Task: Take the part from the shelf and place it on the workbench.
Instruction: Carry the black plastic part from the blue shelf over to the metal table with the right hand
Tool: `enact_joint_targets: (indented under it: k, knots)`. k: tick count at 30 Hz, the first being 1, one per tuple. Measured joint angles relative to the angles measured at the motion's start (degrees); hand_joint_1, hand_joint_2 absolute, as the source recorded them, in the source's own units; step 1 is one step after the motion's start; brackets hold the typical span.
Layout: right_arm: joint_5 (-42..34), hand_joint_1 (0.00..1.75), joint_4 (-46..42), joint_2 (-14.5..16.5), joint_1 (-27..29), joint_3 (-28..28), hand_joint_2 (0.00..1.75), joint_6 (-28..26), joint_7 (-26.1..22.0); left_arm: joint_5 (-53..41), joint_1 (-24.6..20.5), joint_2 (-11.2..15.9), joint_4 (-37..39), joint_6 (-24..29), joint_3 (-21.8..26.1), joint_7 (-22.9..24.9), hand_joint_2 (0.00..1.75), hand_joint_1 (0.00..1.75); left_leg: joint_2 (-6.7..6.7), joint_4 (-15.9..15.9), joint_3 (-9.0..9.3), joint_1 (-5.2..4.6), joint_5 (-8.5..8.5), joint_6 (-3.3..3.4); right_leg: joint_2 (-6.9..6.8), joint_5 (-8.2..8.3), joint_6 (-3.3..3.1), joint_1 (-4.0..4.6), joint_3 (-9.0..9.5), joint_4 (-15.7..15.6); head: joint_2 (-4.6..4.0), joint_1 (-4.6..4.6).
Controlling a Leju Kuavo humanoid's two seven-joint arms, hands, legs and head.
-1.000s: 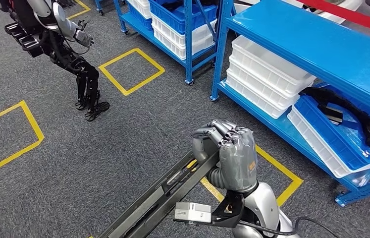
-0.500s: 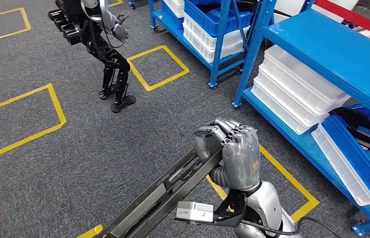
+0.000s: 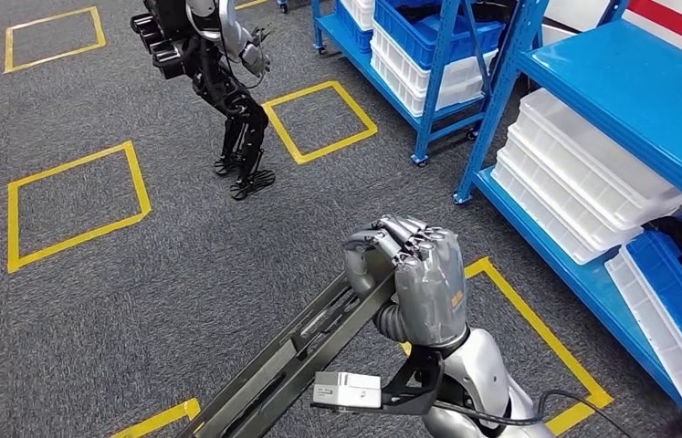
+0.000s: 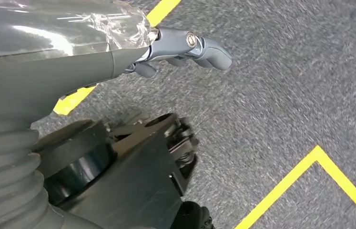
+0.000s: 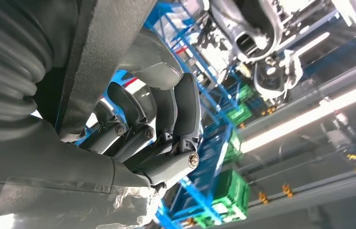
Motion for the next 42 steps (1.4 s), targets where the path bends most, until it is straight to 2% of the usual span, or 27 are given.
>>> enact_joint_targets:
  k: [2, 3, 4, 6, 7, 9, 10, 12, 13, 14, 16, 17, 18, 20, 22, 24, 27, 28, 29, 30, 32, 33, 35, 37, 39, 40, 42]
  knots:
    - [0.1, 1.75, 0.0, 0.0, -0.1, 0.1, 1.75, 0.1, -0.1, 0.0, -0.1, 0.0, 0.0, 0.0, 0.0, 0.0, 1.75, 0.0, 1.62, -7.3, 3.48, -0.43, 2.98, 0.65, -0.87, -0.36, 0.31, 0.14, 0.38, 0.0, 0.0, -0.1]
    - [0.1, 1.75, 0.0, 0.1, -0.1, 0.1, 1.75, 0.1, -0.1, 0.0, -0.1, 0.0, 0.0, 0.0, 0.0, 0.0, 1.75, 0.0, 2.39, -9.8, 4.6, -0.74, 3.63, 0.97, -1.24, -0.51, 0.52, 0.22, 0.5, 0.0, 0.0, -0.14]
    - [0.1, 1.75, 0.0, 0.1, -0.1, 0.2, 1.75, 0.1, -0.2, 0.0, -0.1, 0.0, 0.0, 0.0, 0.0, 0.0, 1.75, 0.0, 2.9, -11.0, 5.03, -1.04, 3.66, 1.21, -1.62, -0.61, 0.74, 0.3, 0.58, 0.0, 0.0, -0.13]
    - [0.2, 1.75, 0.0, 0.2, -0.3, 0.3, 1.75, 0.2, -0.3, 0.0, 0.0, 0.0, 0.0, 0.0, 0.0, 0.1, 1.75, 0.0, 2.38, -11.4, 5.08, -1.24, 3.68, 1.64, -2.42, -0.73, 1.25, 0.36, 0.89, -0.3, 0.0, -0.08]
    - [0.3, 1.75, 0.0, 0.2, -0.4, 0.3, 1.75, 0.2, -0.3, 0.0, 0.0, 0.0, 0.0, -0.1, 0.0, 0.1, 1.75, 0.0, 1.95, -11.8, 5.28, -1.11, 3.82, 1.9, -2.24, -1.02, 1.51, 0.3, 1.09, -0.3, 0.0, 0.02]
    - [0.5, 1.75, 0.0, 0.2, -0.6, 0.4, 1.75, 0.2, -0.3, -0.1, -0.1, 0.0, 0.0, -0.2, 0.0, 0.1, 1.75, 0.0, 1.13, -12.6, 5.78, -0.78, 4.13, 2.53, -0.47, -2.94, 1.83, 0.21, 0.25, 2.3, 0.0, 0.21]
    - [0.6, 1.75, 0.0, 0.2, -0.6, 0.4, 1.75, 0.1, -0.3, -0.2, -0.2, 0.0, 0.0, -0.2, 0.0, 0.2, 1.75, 0.0, 0.74, -12.8, 5.92, -0.72, 4.19, 2.77, 0.79, -4.49, 1.87, 0.12, -1.09, 5.1, 0.0, 0.39]
    - [0.8, 1.75, 0.1, 0.2, -0.5, 0.4, 1.75, 0.1, -0.2, -0.3, -0.4, 0.0, 0.0, -0.3, 0.0, 0.3, 1.75, 0.0, -0.16, -12.8, 5.95, -0.74, 4.15, 3.07, 2.0, -7.17, 1.95, 0.13, -4.8, 12.1, 0.0, 0.75]
    - [0.8, 1.75, 0.1, 0.2, -0.4, 0.4, 1.75, 0.2, -0.2, -0.3, -0.4, 0.0, 0.0, -0.3, 0.0, 0.3, 1.75, 0.0, -0.67, -12.7, 5.96, -0.75, 4.12, 3.11, 2.21, -7.3, 2.03, 0.12, -6.05, 14.1, 0.0, 0.94]
    - [0.8, 1.75, 0.1, 0.2, -0.4, 0.4, 1.75, 0.2, -0.2, -0.3, -0.4, 0.0, 0.0, -0.3, 0.0, 0.3, 1.75, 0.0, -1.22, -12.7, 5.98, -0.74, 4.08, 3.11, 2.31, -6.33, 2.08, 0.07, -6.4, 14.1, 0.0, 1.09]
    - [0.9, 1.75, 0.1, 0.2, -0.6, 0.4, 1.75, 0.2, -0.2, -0.2, -0.4, 0.0, 0.0, -0.3, 0.0, 0.3, 1.75, 0.0, -2.36, -12.4, 6.01, -0.65, 3.9, 2.87, 2.9, -2.13, 2.13, -0.19, -4.39, 8.5, 0.0, 1.44]
    - [1.0, 1.75, 0.1, 0.2, -0.7, 0.4, 1.75, 0.2, -0.1, -0.2, -0.4, 0.0, 0.0, -0.3, 0.0, 0.3, 1.75, 0.0, -2.89, -12.0, 5.88, -0.66, 3.73, 2.61, 3.91, -0.5, 2.12, -0.34, -3.05, 5.1, 0.0, 1.67]
    - [1.0, 1.75, 0.1, 0.2, -0.7, 0.4, 1.75, 0.2, -0.2, -0.2, -0.4, 0.0, 0.0, -0.3, 0.0, 0.3, 1.75, 0.0, -3.41, -11.7, 5.59, -0.64, 3.59, 2.33, 4.87, 0.43, 2.03, -0.48, -2.08, 2.6, 0.0, 1.83]
    - [1.1, 1.75, 0.1, 0.2, -0.8, 0.4, 1.75, 0.3, -0.1, -0.1, -0.4, 0.0, 0.0, -0.2, 0.0, 0.3, 1.75, 0.0, -4.24, -11.2, 4.98, -0.52, 3.57, 1.68, 5.98, 0.48, 1.67, -0.37, -1.54, 1.0, 0.0, 1.88]
    - [1.1, 1.75, 0.2, 0.3, -1.1, 0.4, 1.75, 0.4, -0.1, 0.0, -0.2, 0.0, 0.0, -0.2, 0.0, 0.3, 1.75, 0.0, -4.82, -11.1, 4.83, -0.25, 3.59, 1.02, 5.16, 0.65, 1.02, -0.2, -1.33, 0.6, 0.0, 1.8]
    - [1.2, 1.75, 0.2, 0.5, -1.3, 0.4, 1.75, 0.5, -0.2, 0.2, -0.1, 0.0, 0.0, -0.1, 0.0, 0.2, 1.75, 0.0, -3.53, -8.8, 3.99, -0.28, 2.11, 0.38, 4.02, 0.84, 0.38, -0.28, -0.86, 0.0, 0.0, 1.35]
    - [1.1, 1.75, 0.3, 0.6, -1.5, 0.5, 1.75, 0.9, -0.3, 0.6, -0.2, 0.0, 0.0, 0.0, 0.0, -0.1, 1.75, 0.0, -0.88, 0.8, -0.6, -0.15, -2.34, -0.27, 2.14, 0.68, -0.11, -0.09, -0.49, -0.2, 0.0, 0.33]
    - [1.1, 1.75, 0.3, 0.7, -1.5, 0.6, 1.75, 1.0, -0.4, 0.7, -0.2, 0.0, 0.0, 0.1, 0.0, -0.1, 1.75, 0.0, -0.59, 3.3, -1.84, -0.06, -2.98, -0.35, 1.57, 0.59, -0.18, 0.0, -0.43, -0.2, 0.0, 0.21]
    - [1.1, 1.75, 0.4, 0.7, -1.6, 0.7, 1.75, 1.0, -0.5, 0.9, -0.1, 0.0, 0.0, 0.1, 0.0, -0.2, 1.75, 0.0, -0.39, 3.8, -2.16, -0.01, -2.63, -0.32, 1.02, 0.48, -0.21, 0.06, -0.34, -0.2, 0.0, 0.13]
    - [1.1, 1.75, 0.5, 0.7, -1.6, 0.8, 1.75, 1.1, -0.7, 0.9, 0.0, 0.0, 0.0, 0.2, 0.0, -0.2, 1.75, 0.0, -0.17, 2.2, -1.38, -0.01, -1.31, -0.18, 0.53, 0.36, -0.17, 0.09, -0.2, -0.2, 0.0, 0.04]
    - [1.0, 1.75, 0.5, 0.9, -1.8, 0.8, 1.75, 1.1, -0.8, 1.0, 0.0, 0.0, 0.0, 0.2, 0.0, -0.3, 1.75, 0.0, 1.14, -5.3, 2.33, -0.26, 2.33, 0.36, -0.36, 0.03, 0.03, 0.13, 0.25, -0.2, 0.0, -0.08]
    - [1.0, 1.75, 0.5, 1.0, -2.0, 0.8, 1.75, 1.1, -0.8, 1.0, -0.1, 0.0, 0.0, 0.2, 0.0, -0.3, 1.75, 0.0, 1.84, -8.6, 3.9, -0.55, 3.48, 0.68, -0.72, -0.17, 0.23, 0.19, 0.45, -0.2, 0.0, -0.14]
    - [0.9, 1.75, 0.5, 1.1, -2.1, 0.9, 1.75, 1.1, -0.8, 0.8, -0.2, 0.0, 0.0, 0.2, 0.0, -0.3, 1.75, 0.0, 2.48, -11.4, 5.08, -1.1, 3.93, 1.2, -1.4, -0.42, 0.7, 0.24, 0.72, -0.3, 0.0, -0.2]
    - [0.9, 1.75, 0.5, 1.1, -2.3, 0.9, 1.75, 1.1, -0.8, 0.7, -0.2, 0.0, 0.0, 0.2, 0.0, -0.2, 1.75, 0.0, 1.7, -11.9, 5.15, -1.13, 4.09, 1.75, -1.9, -0.62, 1.28, 0.19, 1.02, -0.5, 0.0, -0.22]
    - [0.9, 1.75, 0.5, 1.1, -2.4, 0.9, 1.75, 1.1, -0.8, 0.6, -0.2, 0.1, 0.0, 0.2, 0.0, -0.1, 1.75, 0.0, 1.05, -12.9, 5.73, -0.84, 4.47, 2.47, -0.62, -1.84, 1.74, 0.09, 0.76, 0.9, 0.0, -0.15]
    - [0.9, 1.75, 0.6, 1.1, -2.5, 0.9, 1.75, 1.1, -0.8, 0.6, -0.3, 0.1, 0.0, 0.2, 0.0, -0.1, 1.75, 0.0, 0.73, -13.3, 6.03, -0.67, 4.63, 2.78, 0.46, -3.25, 1.89, 0.04, -0.27, 3.2, 0.0, -0.05]
    - [0.9, 1.75, 0.7, 1.1, -2.5, 0.9, 1.75, 1.1, -0.8, 0.6, -0.5, 0.1, 0.0, 0.2, 0.0, -0.1, 1.75, 0.0, 0.04, -13.4, 6.15, -0.74, 4.63, 3.15, 2.07, -6.4, 2.11, 0.0, -3.88, 10.4, 0.0, 0.23]
